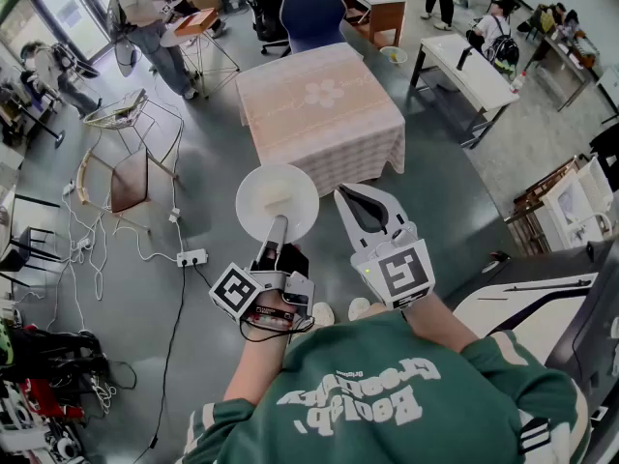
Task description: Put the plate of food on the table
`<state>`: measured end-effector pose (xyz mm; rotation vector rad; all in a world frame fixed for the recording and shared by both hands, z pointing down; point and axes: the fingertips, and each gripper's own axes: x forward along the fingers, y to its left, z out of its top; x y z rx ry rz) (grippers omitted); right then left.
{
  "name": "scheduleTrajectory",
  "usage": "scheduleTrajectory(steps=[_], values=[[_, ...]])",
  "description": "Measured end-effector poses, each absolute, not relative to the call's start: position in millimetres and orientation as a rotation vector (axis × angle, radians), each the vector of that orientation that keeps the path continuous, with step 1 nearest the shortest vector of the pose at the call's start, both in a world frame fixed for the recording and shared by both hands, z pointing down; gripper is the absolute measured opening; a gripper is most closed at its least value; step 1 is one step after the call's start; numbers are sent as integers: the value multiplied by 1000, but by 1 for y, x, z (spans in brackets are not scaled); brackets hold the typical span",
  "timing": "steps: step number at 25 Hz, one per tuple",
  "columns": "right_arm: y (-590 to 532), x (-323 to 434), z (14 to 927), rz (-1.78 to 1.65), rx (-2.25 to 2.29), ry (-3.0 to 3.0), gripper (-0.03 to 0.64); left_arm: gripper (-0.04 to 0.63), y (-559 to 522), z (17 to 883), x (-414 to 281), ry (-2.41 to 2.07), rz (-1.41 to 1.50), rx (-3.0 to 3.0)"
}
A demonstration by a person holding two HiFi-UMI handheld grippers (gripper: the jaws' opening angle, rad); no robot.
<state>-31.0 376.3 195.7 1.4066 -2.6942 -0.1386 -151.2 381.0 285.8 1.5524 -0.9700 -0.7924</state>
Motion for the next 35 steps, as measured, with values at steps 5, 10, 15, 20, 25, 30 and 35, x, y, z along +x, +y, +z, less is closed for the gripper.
scheduleTrajectory(steps=[5, 10, 15, 20, 25, 30, 35], values=[[376, -30, 196, -146, 1404, -2704, 15, 29, 380, 286, -149, -972, -793, 1549], [374, -25, 195, -175, 1400, -2717, 15, 29, 377, 286, -142, -979, -791, 1550], [371, -12, 199, -153, 1404, -2716, 15, 29, 376, 288, -132, -978, -801, 1545], [374, -1, 201, -143, 1396, -2747, 15, 29, 378, 291, -121, -985, -803, 1548], [382, 14, 199, -148, 1381, -2783, 15, 29, 382, 295, -106, -997, -802, 1554], [390, 29, 203, -148, 1369, -2788, 15, 29, 387, 294, -92, -999, -809, 1562], [393, 36, 212, -126, 1359, -2792, 15, 29, 388, 295, -89, -1012, -823, 1564]])
